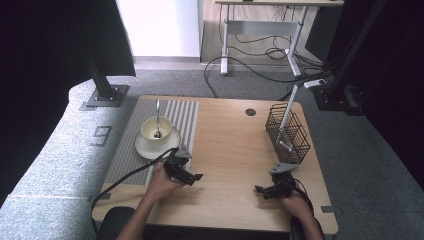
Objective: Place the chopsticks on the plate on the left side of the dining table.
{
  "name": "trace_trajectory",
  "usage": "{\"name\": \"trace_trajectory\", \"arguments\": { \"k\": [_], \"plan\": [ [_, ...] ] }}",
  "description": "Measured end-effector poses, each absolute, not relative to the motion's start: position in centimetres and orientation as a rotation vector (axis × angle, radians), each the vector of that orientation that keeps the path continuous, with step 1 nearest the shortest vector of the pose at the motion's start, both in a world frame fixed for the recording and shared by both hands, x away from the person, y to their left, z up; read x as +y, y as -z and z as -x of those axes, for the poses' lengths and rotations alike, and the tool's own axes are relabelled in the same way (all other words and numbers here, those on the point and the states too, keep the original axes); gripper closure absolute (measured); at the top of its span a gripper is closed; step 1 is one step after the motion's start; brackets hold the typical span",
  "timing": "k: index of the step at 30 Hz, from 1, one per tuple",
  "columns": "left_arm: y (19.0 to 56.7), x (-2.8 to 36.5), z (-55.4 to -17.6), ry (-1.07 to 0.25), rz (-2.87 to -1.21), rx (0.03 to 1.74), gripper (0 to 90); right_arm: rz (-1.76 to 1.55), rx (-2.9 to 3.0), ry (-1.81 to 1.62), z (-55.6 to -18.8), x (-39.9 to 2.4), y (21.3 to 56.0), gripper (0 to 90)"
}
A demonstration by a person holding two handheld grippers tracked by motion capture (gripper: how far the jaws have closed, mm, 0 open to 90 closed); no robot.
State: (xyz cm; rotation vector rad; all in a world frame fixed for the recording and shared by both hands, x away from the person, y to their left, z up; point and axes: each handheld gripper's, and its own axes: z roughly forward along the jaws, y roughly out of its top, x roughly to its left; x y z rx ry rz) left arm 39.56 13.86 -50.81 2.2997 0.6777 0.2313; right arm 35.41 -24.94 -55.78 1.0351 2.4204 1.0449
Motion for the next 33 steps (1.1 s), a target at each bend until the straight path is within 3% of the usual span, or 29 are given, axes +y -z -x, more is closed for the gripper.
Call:
{"name": "trace_trajectory", "arguments": {
  "k": [33],
  "plan": [
    [44.2,7.8,-40.6,-0.234,-2.27,0.519,9.3,-1.034,2.42,-1.046,-35.4,-24.9,55.8,2.0]
  ]
}}
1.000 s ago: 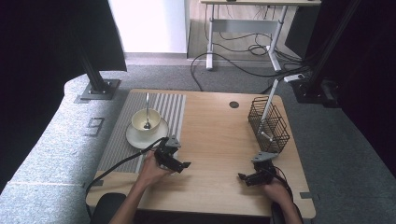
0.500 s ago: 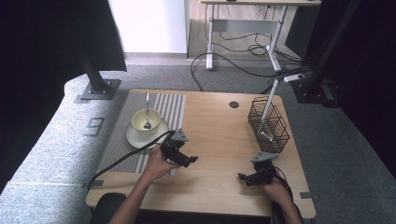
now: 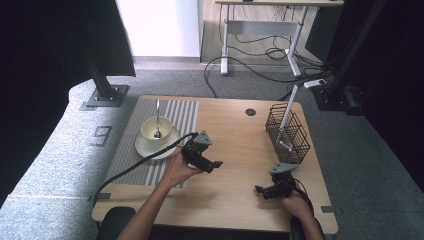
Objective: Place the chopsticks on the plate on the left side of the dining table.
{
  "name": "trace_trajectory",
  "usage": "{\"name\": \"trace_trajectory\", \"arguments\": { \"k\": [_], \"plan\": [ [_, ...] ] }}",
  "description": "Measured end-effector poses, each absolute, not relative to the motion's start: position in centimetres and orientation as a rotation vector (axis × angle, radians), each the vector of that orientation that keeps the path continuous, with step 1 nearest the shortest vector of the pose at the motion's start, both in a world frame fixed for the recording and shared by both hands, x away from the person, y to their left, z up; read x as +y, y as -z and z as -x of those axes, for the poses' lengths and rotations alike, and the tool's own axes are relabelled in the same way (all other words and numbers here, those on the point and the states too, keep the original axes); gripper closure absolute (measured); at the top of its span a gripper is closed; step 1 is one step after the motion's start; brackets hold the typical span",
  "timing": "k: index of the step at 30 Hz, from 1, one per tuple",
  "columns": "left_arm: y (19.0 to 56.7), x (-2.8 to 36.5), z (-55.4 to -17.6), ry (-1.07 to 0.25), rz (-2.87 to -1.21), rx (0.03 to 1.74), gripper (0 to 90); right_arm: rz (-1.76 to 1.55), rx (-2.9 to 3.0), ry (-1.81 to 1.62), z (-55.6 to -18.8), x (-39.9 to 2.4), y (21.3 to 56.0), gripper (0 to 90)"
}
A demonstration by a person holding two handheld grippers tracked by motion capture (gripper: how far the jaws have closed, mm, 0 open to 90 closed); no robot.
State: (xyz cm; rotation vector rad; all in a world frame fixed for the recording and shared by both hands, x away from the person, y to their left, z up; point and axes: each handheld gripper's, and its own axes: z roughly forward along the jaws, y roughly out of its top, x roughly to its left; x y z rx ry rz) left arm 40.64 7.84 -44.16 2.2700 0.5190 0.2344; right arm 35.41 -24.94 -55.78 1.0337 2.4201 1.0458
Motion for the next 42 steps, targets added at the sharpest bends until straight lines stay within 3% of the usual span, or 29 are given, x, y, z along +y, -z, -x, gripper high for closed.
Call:
{"name": "trace_trajectory", "arguments": {
  "k": [24,36,42],
  "plan": [
    [41.0,-1.3,-41.6,-0.215,-2.272,0.356,18.8,-1.033,2.421,-1.044,-35.4,-24.9,55.8,2.0],
    [40.1,-6.5,-41.6,-0.207,-2.25,0.28,26.8,-1.033,2.424,-1.044,-35.4,-24.9,55.8,1.8],
    [39.6,-8.3,-41.6,-0.211,-2.236,0.265,35.4,-1.034,2.426,-1.045,-35.4,-24.9,55.8,1.8]
  ]
}}
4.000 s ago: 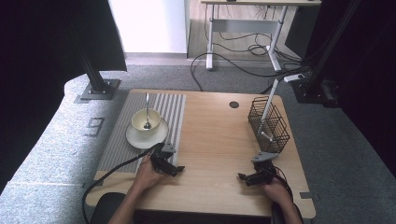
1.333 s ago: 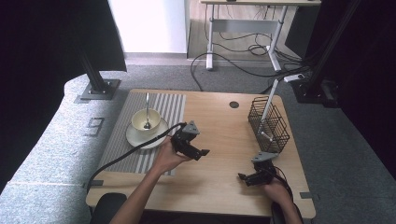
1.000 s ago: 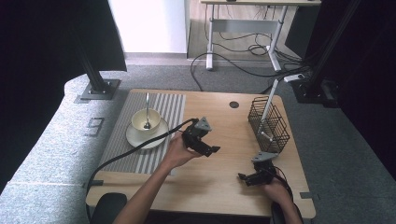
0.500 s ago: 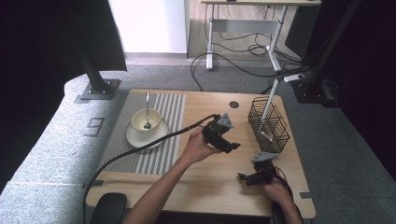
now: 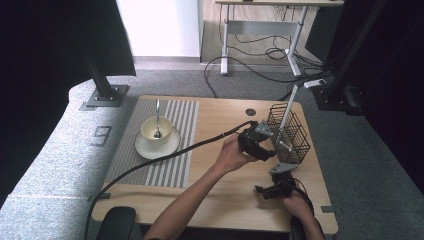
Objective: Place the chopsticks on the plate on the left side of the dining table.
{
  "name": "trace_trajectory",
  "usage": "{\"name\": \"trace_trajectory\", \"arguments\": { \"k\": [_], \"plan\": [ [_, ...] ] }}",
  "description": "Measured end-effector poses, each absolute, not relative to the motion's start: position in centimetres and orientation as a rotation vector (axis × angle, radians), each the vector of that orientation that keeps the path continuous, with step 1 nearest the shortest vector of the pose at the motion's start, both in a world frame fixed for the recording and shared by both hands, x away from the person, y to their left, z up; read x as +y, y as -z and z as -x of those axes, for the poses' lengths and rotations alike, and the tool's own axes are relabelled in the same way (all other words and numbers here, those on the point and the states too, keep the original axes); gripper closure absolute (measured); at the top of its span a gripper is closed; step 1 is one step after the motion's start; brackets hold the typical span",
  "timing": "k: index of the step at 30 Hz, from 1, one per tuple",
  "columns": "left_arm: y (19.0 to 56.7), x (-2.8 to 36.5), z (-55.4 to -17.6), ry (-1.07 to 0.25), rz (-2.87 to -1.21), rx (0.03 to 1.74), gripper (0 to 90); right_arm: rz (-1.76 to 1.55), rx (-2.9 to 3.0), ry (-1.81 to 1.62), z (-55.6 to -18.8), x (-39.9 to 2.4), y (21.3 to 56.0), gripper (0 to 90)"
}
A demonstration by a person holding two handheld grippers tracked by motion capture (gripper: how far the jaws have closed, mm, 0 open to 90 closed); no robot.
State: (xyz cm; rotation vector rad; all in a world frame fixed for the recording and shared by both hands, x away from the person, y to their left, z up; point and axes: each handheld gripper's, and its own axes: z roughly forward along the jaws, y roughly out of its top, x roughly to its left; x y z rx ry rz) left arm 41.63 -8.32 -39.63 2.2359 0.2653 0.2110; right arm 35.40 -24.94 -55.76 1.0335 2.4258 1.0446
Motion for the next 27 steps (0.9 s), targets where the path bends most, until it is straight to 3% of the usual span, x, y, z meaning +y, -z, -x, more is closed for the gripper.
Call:
{"name": "trace_trajectory", "arguments": {
  "k": [8,18,21,25,27],
  "plan": [
    [38.8,-9.4,-41.8,-0.181,-2.168,0.27,48.7,-1.031,2.427,-1.046,-35.4,-25.0,55.8,1.7],
    [38.0,-10.4,-41.4,-0.218,-2.201,0.233,56.9,-1.031,2.427,-1.045,-35.4,-24.9,55.8,1.6],
    [38.0,-10.6,-41.4,-0.237,-2.219,0.224,64.0,-1.032,2.427,-1.045,-35.4,-24.9,55.8,1.6],
    [37.9,-10.9,-41.2,-0.282,-2.234,0.232,80.3,-1.031,2.429,-1.044,-35.4,-25.0,55.8,1.6],
    [37.9,-10.9,-41.2,-0.293,-2.236,0.243,82.5,-1.033,2.429,-1.043,-35.4,-25.0,55.8,1.6]
  ]
}}
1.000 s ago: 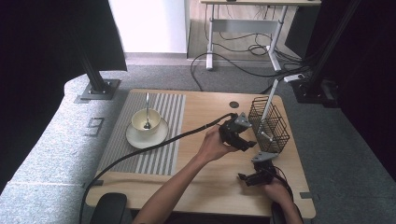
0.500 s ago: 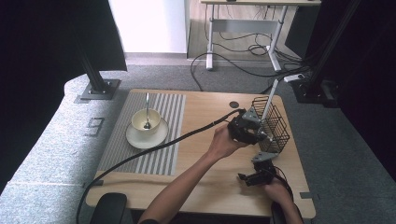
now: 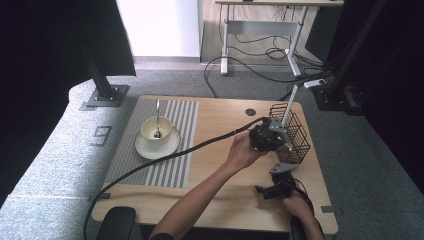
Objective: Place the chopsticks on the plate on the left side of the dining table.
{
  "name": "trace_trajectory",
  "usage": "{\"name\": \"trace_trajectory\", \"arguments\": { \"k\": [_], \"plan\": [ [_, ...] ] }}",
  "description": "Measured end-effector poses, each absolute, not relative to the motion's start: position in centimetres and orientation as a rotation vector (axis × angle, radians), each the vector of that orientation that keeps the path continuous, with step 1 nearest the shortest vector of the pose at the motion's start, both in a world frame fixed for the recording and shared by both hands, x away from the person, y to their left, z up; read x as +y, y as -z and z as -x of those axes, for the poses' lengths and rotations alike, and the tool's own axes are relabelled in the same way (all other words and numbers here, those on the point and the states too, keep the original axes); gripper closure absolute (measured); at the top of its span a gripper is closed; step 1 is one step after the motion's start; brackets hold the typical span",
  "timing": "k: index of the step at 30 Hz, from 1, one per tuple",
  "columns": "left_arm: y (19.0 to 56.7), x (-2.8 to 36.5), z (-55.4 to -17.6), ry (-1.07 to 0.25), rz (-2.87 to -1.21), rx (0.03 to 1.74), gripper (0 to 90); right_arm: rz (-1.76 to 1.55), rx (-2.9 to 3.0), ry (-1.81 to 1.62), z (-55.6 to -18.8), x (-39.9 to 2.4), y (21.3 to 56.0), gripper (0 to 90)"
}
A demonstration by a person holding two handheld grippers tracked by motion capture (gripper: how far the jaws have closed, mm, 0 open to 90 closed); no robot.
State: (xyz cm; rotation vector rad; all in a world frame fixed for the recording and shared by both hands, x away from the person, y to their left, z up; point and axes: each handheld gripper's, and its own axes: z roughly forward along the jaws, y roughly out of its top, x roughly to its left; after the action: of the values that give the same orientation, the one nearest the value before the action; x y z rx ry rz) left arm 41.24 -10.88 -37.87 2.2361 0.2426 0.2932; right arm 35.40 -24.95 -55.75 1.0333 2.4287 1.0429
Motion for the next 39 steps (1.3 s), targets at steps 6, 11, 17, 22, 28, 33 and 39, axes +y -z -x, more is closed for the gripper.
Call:
{"name": "trace_trajectory", "arguments": {
  "k": [6,11,17,22,28,33,39],
  "plan": [
    [37.8,-10.6,-41.5,-0.28,-2.241,0.249,83.0,-1.031,2.43,-1.042,-35.4,-25.0,55.8,1.6],
    [37.7,-10.0,-41.8,-0.261,-2.236,0.261,83.1,-1.03,2.429,-1.043,-35.4,-25.0,55.8,1.6],
    [37.3,-9.0,-42.0,-0.245,-2.221,0.262,83.2,-1.03,2.429,-1.042,-35.4,-25.0,55.8,1.6],
    [36.8,-8.5,-42.0,-0.234,-2.207,0.263,83.2,-1.032,2.428,-1.042,-35.4,-24.9,55.8,1.5],
    [36.0,-7.6,-42.1,-0.223,-2.195,0.262,83.3,-1.031,2.429,-1.039,-35.4,-25.0,55.7,1.5],
    [35.2,-6.6,-42.2,-0.204,-2.187,0.262,83.3,-1.032,2.428,-1.038,-35.4,-24.9,55.7,1.5],
    [34.3,-5.7,-42.1,-0.2,-2.179,0.26,83.4,-1.032,2.428,-1.039,-35.4,-24.9,55.7,1.5]
  ]
}}
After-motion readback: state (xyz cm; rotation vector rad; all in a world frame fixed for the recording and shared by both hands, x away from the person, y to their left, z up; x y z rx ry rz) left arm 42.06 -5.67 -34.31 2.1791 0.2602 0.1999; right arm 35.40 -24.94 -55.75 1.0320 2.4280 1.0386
